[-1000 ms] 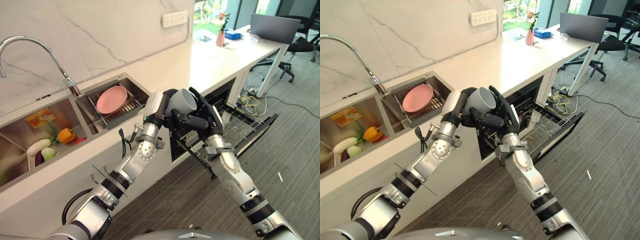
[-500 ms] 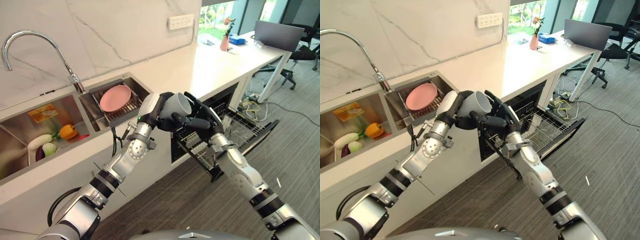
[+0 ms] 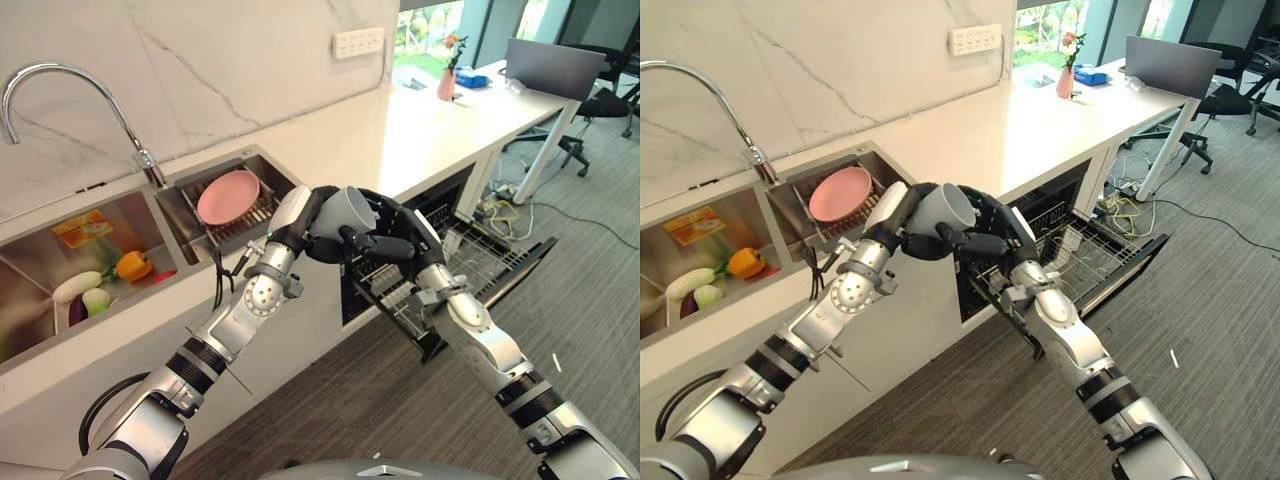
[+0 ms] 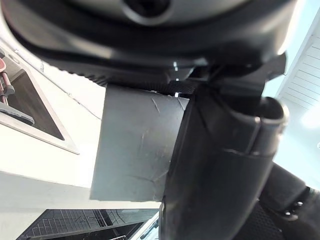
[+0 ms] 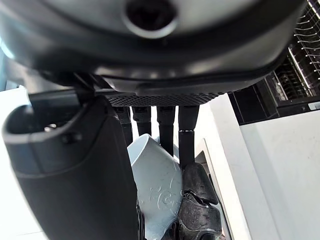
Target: Place the dishes in the dishwasher.
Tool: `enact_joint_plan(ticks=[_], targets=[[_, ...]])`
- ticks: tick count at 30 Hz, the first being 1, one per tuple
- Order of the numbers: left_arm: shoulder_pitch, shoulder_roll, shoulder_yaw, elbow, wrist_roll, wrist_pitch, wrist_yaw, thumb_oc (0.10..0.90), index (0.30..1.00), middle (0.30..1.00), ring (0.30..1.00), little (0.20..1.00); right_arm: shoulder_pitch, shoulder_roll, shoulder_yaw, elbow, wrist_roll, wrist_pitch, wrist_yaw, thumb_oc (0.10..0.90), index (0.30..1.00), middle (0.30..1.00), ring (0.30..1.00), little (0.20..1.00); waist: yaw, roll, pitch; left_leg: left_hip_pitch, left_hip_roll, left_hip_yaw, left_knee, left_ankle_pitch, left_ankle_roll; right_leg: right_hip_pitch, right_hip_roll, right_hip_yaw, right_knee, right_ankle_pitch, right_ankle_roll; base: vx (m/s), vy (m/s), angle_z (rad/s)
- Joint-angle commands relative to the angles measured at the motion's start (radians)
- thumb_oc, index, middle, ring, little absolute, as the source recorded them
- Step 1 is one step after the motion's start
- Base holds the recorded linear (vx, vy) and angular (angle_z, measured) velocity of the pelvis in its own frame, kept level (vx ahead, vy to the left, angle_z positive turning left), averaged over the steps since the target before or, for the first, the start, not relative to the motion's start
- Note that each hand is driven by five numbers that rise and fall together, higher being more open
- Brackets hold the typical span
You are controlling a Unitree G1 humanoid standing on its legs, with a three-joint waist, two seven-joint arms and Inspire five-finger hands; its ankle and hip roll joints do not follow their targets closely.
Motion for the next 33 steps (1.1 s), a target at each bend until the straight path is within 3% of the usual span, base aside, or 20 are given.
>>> enact_joint_plan(ticks=[1, 5, 6, 7, 33], targets=[[-0.094, -0.125, -0.198, -0.146, 0.085, -0.215, -0.059, 0.400, 0.300, 0.300, 0.300, 0.300, -0.262, 0.121, -0.099, -0.058, 0.001, -0.129, -0.047, 0.400, 0.300, 0.300, 0.300, 0.300, 0.016, -0.005, -0.048, 0.031, 0.002, 0.054, 0.009, -0.058, -0.009, 0.055, -0.053, 0.042, 0.017, -0.091, 0.098, 0.00, 0.000, 0.00], [-0.076, -0.121, -0.185, -0.143, 0.091, -0.211, -0.051, 0.400, 0.300, 0.300, 0.300, 0.300, -0.234, 0.145, -0.130, -0.072, 0.007, -0.146, -0.067, 0.400, 0.300, 0.300, 0.300, 0.300, 0.018, -0.006, -0.046, 0.032, 0.003, 0.052, 0.009, -0.059, -0.008, 0.055, -0.052, 0.041, 0.018, -0.092, 0.098, 0.00, 0.000, 0.00], [-0.075, -0.120, -0.185, -0.143, 0.091, -0.211, -0.051, 0.494, 0.441, 0.441, 0.441, 0.441, -0.233, 0.146, -0.130, -0.072, 0.007, -0.146, -0.067, 0.400, 0.300, 0.300, 0.300, 0.300, 0.018, -0.006, -0.046, 0.032, 0.003, 0.052, 0.009, -0.059, -0.008, 0.055, -0.052, 0.041, 0.018, -0.092, 0.098, 0.00, 0.000, 0.00], [-0.061, -0.119, -0.174, -0.143, 0.092, -0.205, -0.046, 0.800, 0.900, 0.900, 0.900, 0.900, -0.208, 0.155, -0.151, -0.085, 0.003, -0.155, -0.081, 0.400, 0.300, 0.300, 0.300, 0.300, 0.019, -0.007, -0.047, 0.032, 0.002, 0.050, 0.009, -0.058, -0.007, 0.056, -0.051, 0.041, 0.018, -0.093, 0.097, 0.00, 0.000, 0.00], [0.144, -0.114, -0.062, -0.120, 0.024, -0.143, -0.002, 0.800, 0.900, 0.900, 0.900, 0.900, -0.029, 0.229, -0.273, -0.133, 0.077, -0.219, -0.173, 0.400, 0.300, 0.300, 0.300, 0.300, 0.039, -0.020, -0.040, 0.021, 0.006, 0.025, 0.009, -0.052, -0.006, 0.059, -0.040, 0.030, 0.014, -0.099, 0.087, 0.00, 0.000, 0.01]])
